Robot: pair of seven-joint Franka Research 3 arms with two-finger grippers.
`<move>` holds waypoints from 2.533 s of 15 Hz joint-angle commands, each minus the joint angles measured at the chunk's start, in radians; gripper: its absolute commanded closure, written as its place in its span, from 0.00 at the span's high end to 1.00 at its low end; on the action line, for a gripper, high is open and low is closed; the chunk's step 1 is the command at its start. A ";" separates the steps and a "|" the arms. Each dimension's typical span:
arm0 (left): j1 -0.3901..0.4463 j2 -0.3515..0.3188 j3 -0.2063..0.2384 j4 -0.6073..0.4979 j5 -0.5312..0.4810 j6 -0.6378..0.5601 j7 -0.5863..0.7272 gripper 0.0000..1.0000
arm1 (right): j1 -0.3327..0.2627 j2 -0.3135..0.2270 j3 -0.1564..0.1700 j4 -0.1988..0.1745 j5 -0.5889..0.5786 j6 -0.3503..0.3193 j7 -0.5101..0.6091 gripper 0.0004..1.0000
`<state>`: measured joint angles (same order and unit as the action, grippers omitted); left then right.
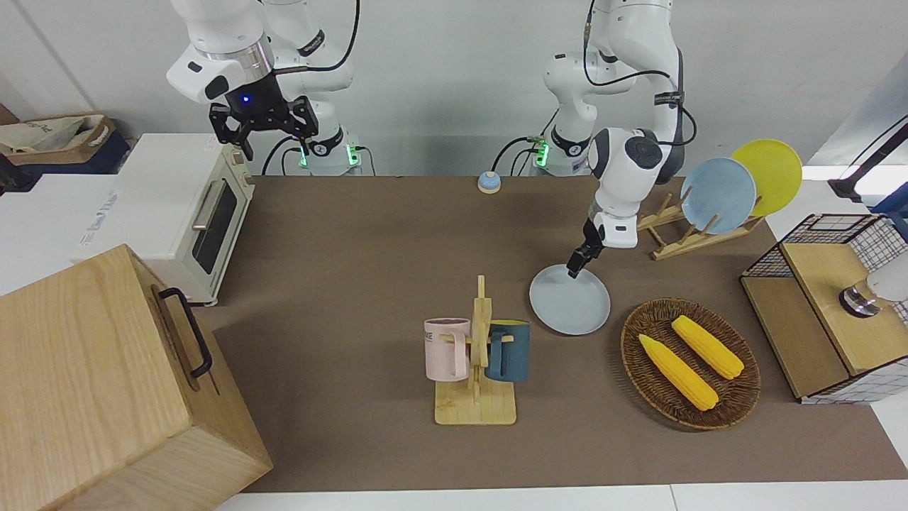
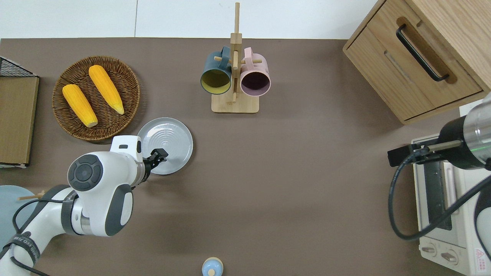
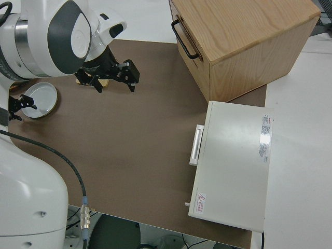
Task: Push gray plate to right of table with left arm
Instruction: 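Lower the left gripper against the gray plate's rim nearest the basket, then push the gray plate with the left gripper away from the basket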
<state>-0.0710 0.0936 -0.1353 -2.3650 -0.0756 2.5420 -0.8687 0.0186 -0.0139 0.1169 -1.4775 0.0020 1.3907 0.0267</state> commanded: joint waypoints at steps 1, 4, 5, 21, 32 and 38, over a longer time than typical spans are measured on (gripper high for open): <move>-0.016 0.009 0.011 -0.017 0.060 0.040 -0.061 0.85 | -0.020 -0.003 0.015 0.008 0.010 -0.015 0.001 0.98; -0.018 0.009 0.011 -0.017 0.062 0.040 -0.064 0.49 | -0.020 -0.003 0.013 0.008 0.010 -0.015 0.001 0.98; -0.023 0.009 0.011 -0.017 0.062 0.040 -0.066 0.29 | -0.020 -0.003 0.015 0.008 0.010 -0.016 0.001 0.98; -0.125 0.063 0.011 0.007 0.094 0.038 -0.249 0.00 | -0.020 -0.003 0.013 0.008 0.010 -0.015 0.001 0.98; -0.424 0.144 0.011 0.154 0.096 0.023 -0.636 0.00 | -0.020 -0.003 0.015 0.008 0.010 -0.015 0.002 0.98; -0.536 0.196 0.011 0.283 0.118 -0.070 -0.782 0.00 | -0.020 -0.003 0.015 0.008 0.010 -0.015 0.002 0.98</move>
<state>-0.5439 0.2230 -0.1337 -2.1857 0.0072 2.5574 -1.5614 0.0186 -0.0139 0.1169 -1.4775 0.0020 1.3907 0.0267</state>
